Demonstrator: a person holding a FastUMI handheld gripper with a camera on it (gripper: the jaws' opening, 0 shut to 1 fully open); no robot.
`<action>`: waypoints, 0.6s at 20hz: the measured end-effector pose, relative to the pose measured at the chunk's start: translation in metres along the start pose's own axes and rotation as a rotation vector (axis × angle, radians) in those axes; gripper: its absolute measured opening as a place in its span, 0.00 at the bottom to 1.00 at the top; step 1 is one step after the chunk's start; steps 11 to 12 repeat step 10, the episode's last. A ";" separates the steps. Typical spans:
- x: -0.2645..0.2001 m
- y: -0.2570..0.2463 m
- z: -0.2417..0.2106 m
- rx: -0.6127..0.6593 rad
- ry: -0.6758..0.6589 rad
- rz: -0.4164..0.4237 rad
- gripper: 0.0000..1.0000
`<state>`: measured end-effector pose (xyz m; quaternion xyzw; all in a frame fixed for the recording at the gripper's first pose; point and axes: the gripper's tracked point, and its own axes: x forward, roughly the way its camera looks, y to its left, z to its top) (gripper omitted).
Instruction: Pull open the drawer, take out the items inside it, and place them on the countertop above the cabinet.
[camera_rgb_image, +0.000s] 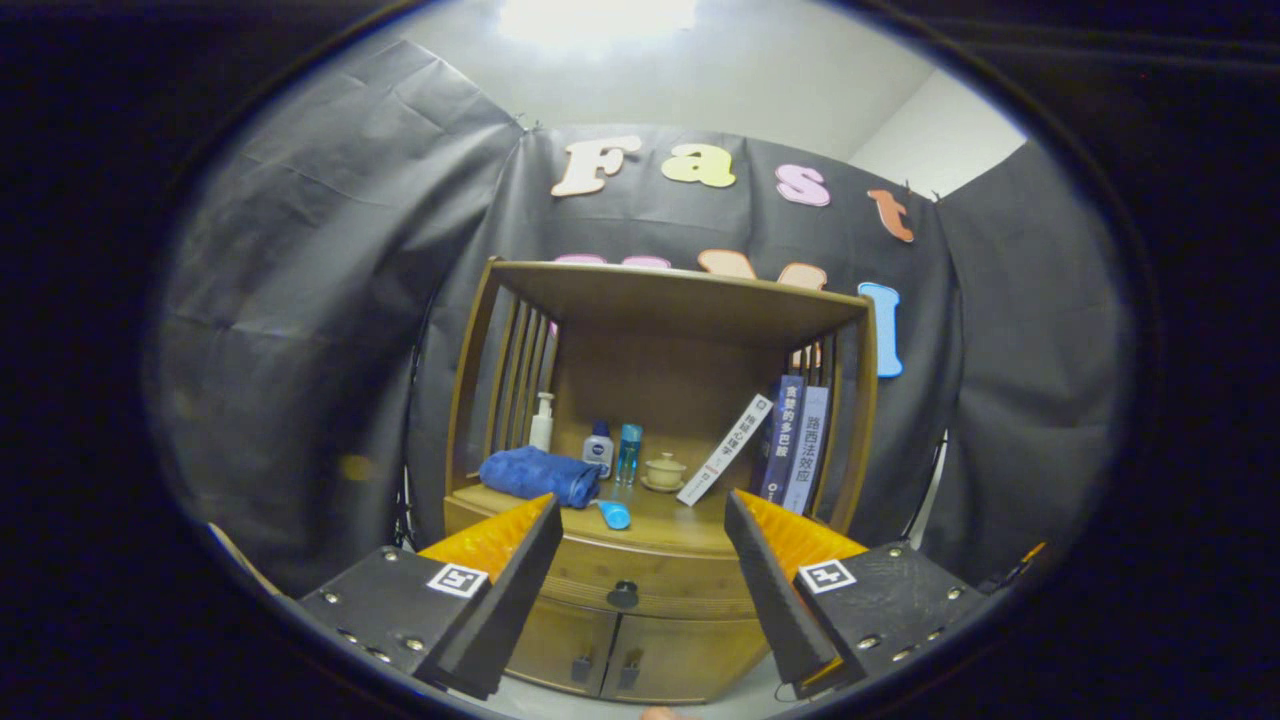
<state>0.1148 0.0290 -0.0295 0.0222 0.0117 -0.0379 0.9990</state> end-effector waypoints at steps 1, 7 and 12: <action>-0.007 -0.004 0.003 0.004 -0.001 -0.005 0.97; -0.030 -0.021 0.016 -0.027 -0.028 -0.029 0.97; -0.036 -0.016 0.018 -0.033 -0.035 -0.017 0.97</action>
